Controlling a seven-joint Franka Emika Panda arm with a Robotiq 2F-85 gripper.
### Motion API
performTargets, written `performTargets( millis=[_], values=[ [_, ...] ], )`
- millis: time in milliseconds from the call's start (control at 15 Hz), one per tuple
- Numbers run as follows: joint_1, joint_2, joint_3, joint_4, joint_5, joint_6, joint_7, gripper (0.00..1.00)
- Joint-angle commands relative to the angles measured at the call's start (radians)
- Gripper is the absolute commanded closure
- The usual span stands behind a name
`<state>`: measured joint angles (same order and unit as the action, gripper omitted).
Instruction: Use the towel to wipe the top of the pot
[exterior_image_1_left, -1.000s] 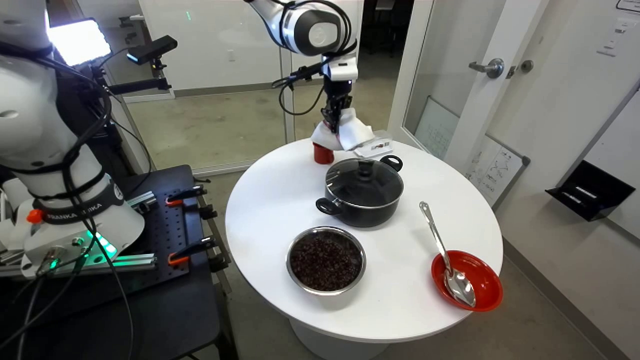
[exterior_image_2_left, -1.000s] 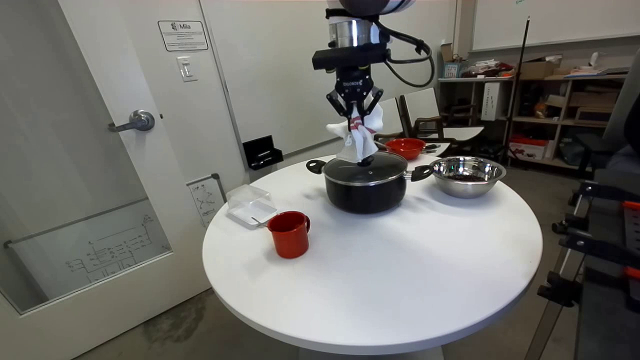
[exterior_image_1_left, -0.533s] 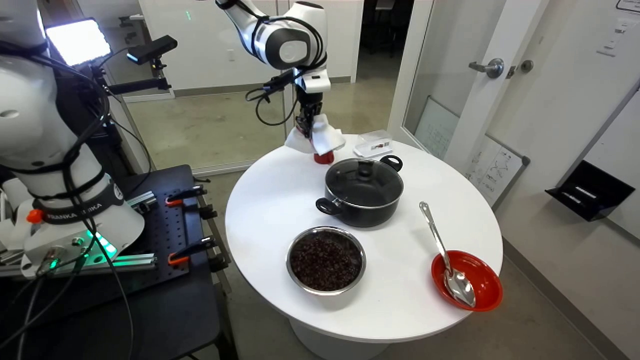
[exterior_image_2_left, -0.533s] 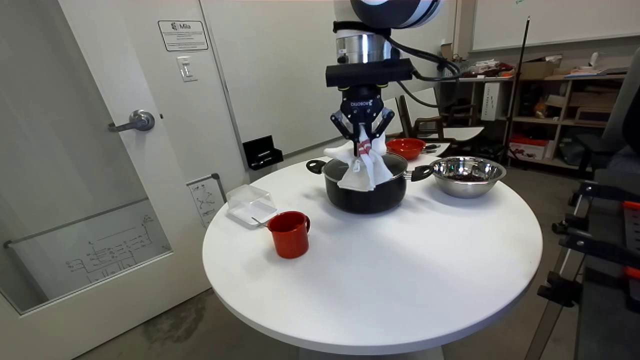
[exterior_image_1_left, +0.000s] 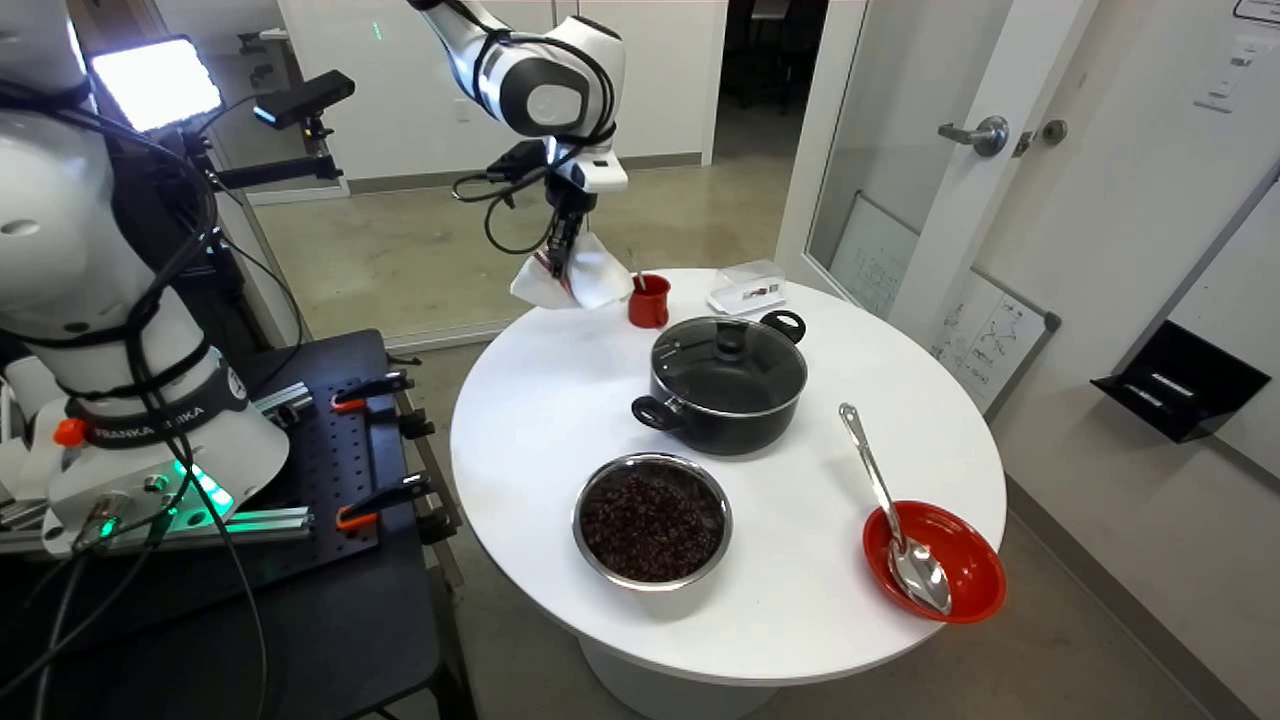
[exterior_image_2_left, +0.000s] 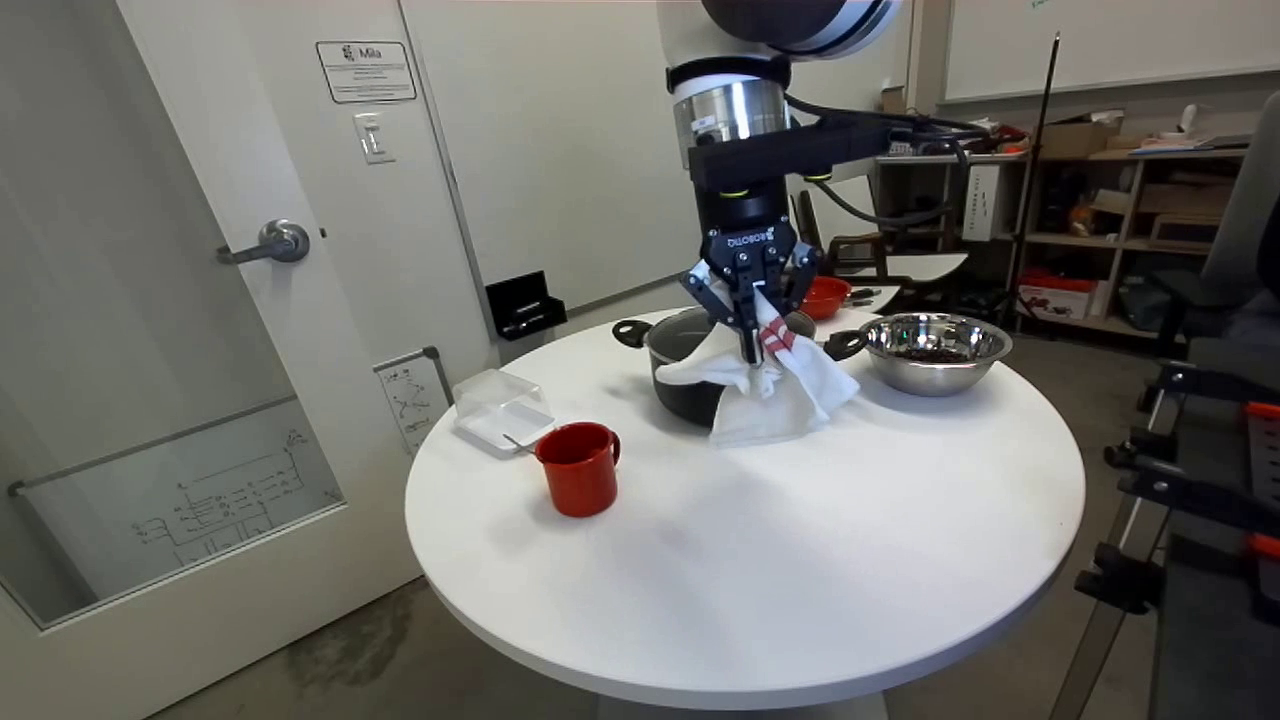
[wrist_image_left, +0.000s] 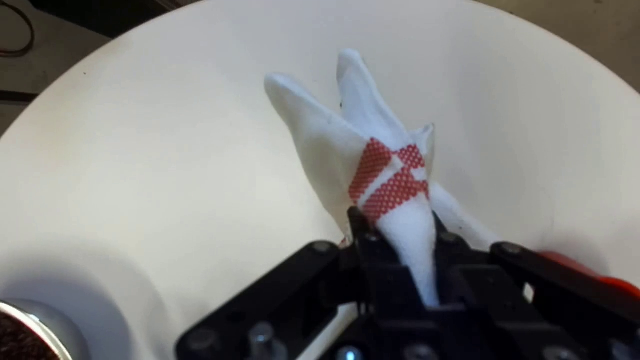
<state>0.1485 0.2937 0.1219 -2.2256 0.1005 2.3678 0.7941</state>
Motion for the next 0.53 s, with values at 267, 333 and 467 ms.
performTargets(
  millis=[267, 333, 467],
  values=[
    [0.025, 0.002, -0.015, 0.001, 0.008, -0.046, -0.127, 0.87],
    [0.025, 0.003, -0.015, 0.001, 0.008, -0.047, -0.131, 0.87],
    [0.025, 0.003, -0.015, 0.001, 0.008, -0.047, -0.134, 0.87]
  ],
)
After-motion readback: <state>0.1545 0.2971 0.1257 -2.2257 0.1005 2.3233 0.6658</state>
